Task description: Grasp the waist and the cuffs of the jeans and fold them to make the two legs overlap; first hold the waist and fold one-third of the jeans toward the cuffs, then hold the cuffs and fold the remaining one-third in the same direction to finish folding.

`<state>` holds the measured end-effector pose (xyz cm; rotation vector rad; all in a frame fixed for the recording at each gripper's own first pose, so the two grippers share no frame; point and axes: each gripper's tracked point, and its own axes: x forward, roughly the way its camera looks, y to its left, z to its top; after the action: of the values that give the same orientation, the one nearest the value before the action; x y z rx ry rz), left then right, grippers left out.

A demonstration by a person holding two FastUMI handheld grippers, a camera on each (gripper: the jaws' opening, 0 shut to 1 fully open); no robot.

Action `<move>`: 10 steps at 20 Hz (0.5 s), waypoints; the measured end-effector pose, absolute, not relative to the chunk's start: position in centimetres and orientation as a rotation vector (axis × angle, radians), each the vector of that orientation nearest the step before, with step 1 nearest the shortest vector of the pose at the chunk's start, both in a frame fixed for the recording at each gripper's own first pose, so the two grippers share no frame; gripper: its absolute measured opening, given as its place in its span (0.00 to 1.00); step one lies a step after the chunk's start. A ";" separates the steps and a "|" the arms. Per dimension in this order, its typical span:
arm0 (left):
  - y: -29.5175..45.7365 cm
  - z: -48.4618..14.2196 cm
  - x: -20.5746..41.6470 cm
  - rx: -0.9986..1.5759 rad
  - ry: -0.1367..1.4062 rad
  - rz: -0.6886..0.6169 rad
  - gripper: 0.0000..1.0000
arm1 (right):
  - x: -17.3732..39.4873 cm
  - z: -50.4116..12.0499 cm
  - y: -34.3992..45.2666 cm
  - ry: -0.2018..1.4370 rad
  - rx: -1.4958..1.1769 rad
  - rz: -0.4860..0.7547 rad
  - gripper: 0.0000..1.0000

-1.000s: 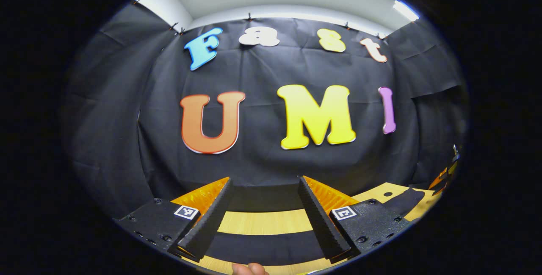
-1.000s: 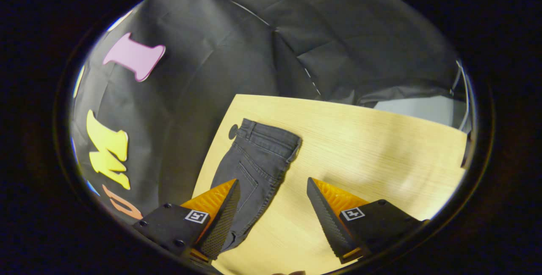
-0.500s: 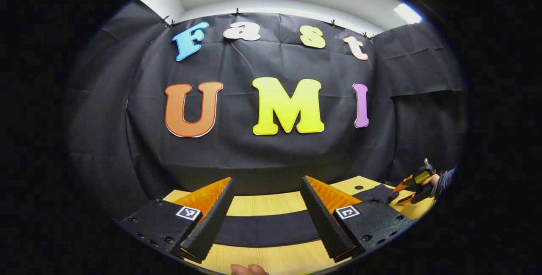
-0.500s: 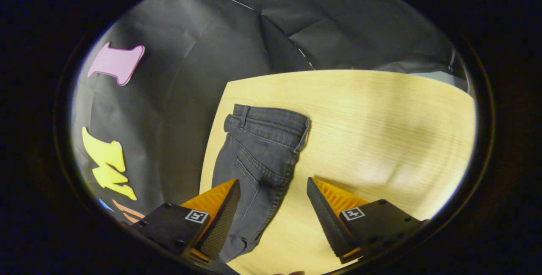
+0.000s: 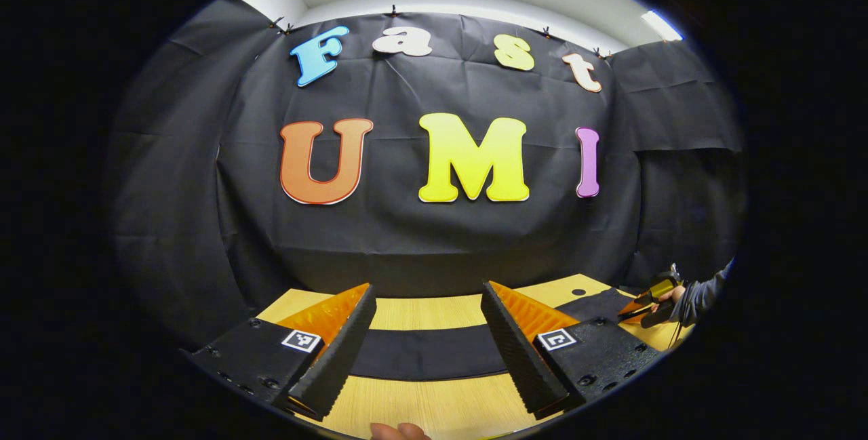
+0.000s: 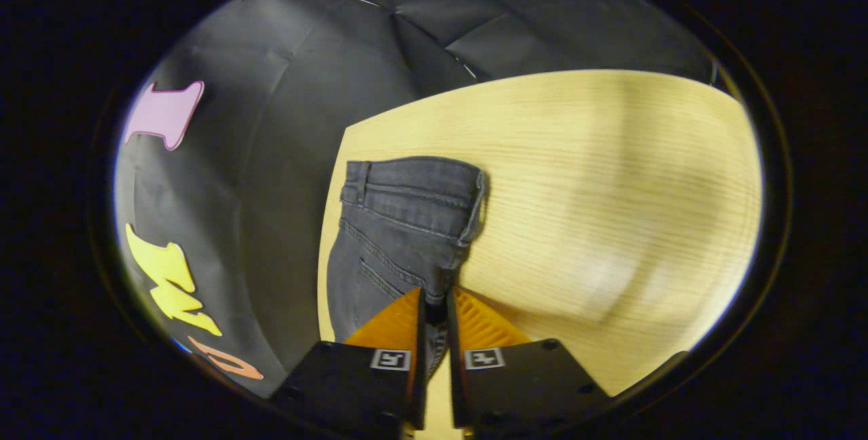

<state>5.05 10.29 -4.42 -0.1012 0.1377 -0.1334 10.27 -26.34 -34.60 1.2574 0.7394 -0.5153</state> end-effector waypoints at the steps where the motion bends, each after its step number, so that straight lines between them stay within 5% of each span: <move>1: 10.0 -4.4 4.9 -0.109 0.138 -0.138 0.99 | 10.2 -34.8 -26.3 0.736 1.254 -0.515 0.13; 3: 9.6 -4.2 4.7 -0.106 0.138 -0.147 1.00 | 10.0 -35.0 -26.4 0.738 1.177 -0.527 0.01; 10: 10.6 -4.3 4.1 -0.109 0.140 -0.130 1.00 | 10.4 -30.3 -26.7 0.743 0.660 -0.446 0.01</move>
<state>4.15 10.63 -4.28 -0.1088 0.1400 -0.1301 10.44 -26.69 -30.28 0.6596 0.7430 -0.4460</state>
